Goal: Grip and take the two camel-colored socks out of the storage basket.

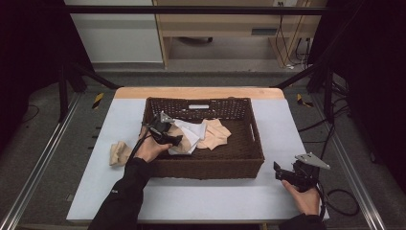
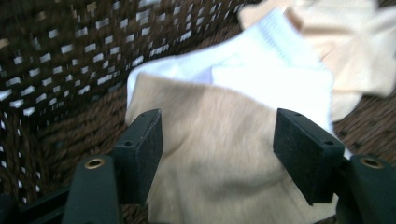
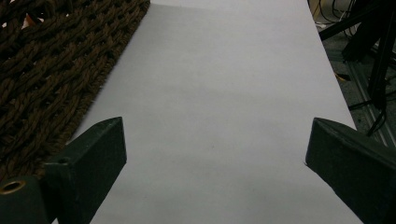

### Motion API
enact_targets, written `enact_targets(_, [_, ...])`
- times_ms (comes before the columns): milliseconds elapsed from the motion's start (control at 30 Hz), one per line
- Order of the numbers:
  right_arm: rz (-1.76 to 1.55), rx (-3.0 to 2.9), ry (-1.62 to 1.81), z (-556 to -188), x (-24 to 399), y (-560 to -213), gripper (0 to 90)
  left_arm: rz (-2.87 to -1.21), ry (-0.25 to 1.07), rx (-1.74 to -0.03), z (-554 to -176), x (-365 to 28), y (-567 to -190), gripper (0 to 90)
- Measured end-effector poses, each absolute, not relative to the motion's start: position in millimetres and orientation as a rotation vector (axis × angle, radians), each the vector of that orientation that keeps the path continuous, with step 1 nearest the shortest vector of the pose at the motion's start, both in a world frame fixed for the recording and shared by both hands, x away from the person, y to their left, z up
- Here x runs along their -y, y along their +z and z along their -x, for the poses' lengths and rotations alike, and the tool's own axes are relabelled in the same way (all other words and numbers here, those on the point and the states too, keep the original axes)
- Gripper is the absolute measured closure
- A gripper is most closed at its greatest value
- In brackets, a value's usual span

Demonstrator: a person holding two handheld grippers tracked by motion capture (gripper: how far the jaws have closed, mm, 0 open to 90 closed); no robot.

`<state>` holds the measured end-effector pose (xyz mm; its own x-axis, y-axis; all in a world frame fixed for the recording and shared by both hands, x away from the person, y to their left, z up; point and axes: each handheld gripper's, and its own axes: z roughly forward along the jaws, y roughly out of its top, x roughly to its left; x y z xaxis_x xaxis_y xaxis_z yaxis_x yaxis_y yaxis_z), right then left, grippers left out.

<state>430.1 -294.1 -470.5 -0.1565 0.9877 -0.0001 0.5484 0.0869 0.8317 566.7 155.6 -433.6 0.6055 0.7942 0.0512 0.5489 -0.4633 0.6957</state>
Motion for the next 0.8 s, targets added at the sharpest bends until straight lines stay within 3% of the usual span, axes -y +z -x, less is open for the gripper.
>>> enact_targets(67, [-1.513,-1.776,0.95,-431,294,-471,5.5,-2.185,0.478,-1.078,-567,-157,-435,37.8])
enact_targets(300, [-1.513,-1.776,0.951,-430,294,-470,5.5,-2.21,0.402,-1.14,-567,-158,-438,72.0])
enact_targets(400, [-1.513,-1.777,0.952,-430,294,-470,5.5,-2.213,0.4,-1.157,-566,-158,-436,82.7])
enact_targets(800, [-1.517,-1.773,0.951,-430,295,-470,5.5,-2.012,0.485,-1.067,-552,-166,-411,86.9])
